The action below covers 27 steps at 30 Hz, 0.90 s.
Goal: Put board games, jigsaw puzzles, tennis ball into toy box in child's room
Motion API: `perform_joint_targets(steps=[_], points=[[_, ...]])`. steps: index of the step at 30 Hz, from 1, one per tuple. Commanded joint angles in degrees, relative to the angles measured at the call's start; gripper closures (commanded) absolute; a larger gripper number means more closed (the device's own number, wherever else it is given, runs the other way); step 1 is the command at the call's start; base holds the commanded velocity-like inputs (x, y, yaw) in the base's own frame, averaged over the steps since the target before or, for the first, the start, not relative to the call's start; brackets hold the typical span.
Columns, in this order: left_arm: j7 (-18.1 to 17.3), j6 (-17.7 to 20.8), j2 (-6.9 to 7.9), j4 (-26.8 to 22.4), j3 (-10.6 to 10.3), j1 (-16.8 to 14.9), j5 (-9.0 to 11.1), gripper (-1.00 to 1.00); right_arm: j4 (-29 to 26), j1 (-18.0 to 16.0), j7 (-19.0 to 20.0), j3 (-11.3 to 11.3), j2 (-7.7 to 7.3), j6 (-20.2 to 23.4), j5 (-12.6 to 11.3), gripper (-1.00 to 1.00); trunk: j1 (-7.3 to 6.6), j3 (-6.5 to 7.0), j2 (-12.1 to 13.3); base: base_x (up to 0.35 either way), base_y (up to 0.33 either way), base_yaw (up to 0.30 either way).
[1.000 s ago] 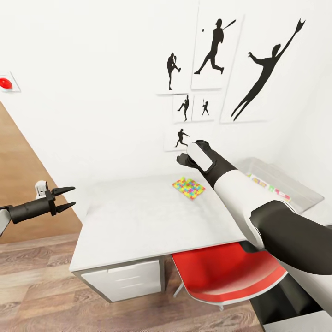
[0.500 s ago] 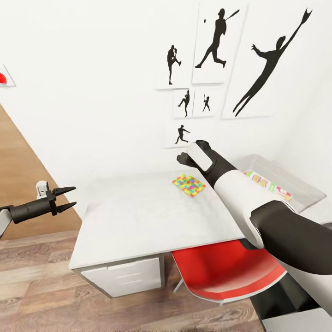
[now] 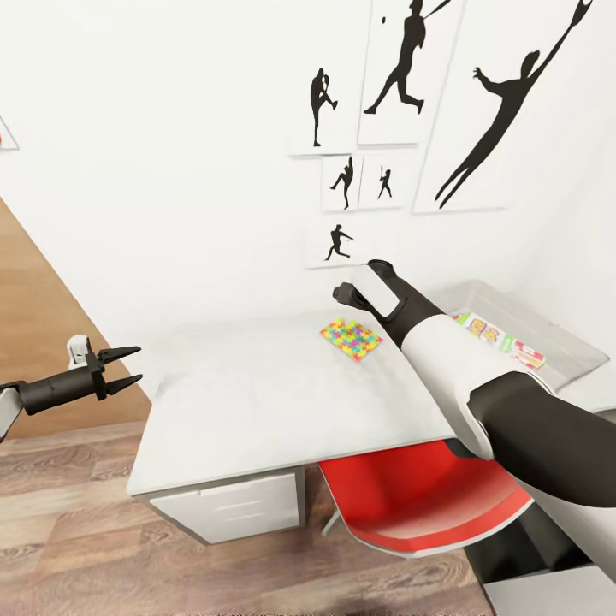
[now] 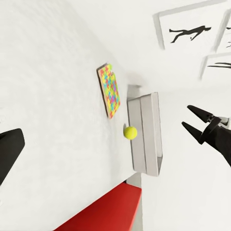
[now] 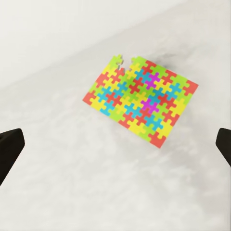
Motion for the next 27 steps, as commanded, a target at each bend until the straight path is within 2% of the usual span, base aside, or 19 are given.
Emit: perform_joint_targets(steps=[1,15,27], points=[[-0.2,0.3,-0.02,0.0,0.1,-0.1,-0.1,-1.0,0.0,-0.1,-0.4,0.4,-0.12,0.2,-0.5,-1.0,0.03,-0.2,-0.1,0.0,0.0,0.0],[-0.2,0.2,-0.05,0.0,-2.6,0.0,-0.1,-1.0,-0.2,-0.1,-0.4,0.3,-0.43,0.2,-0.5,-1.0,0.03,-1.52,-0.1,0.0,0.0,0.0],[-1.5,0.3,0.17,0.0,-2.7,0.3,0.0,-1.0,-0.5,-0.2,-0.3,0.2,-0.5,0.2,-0.5,-1.0,0.03,-2.64,-0.1,0.0,0.0,0.0]])
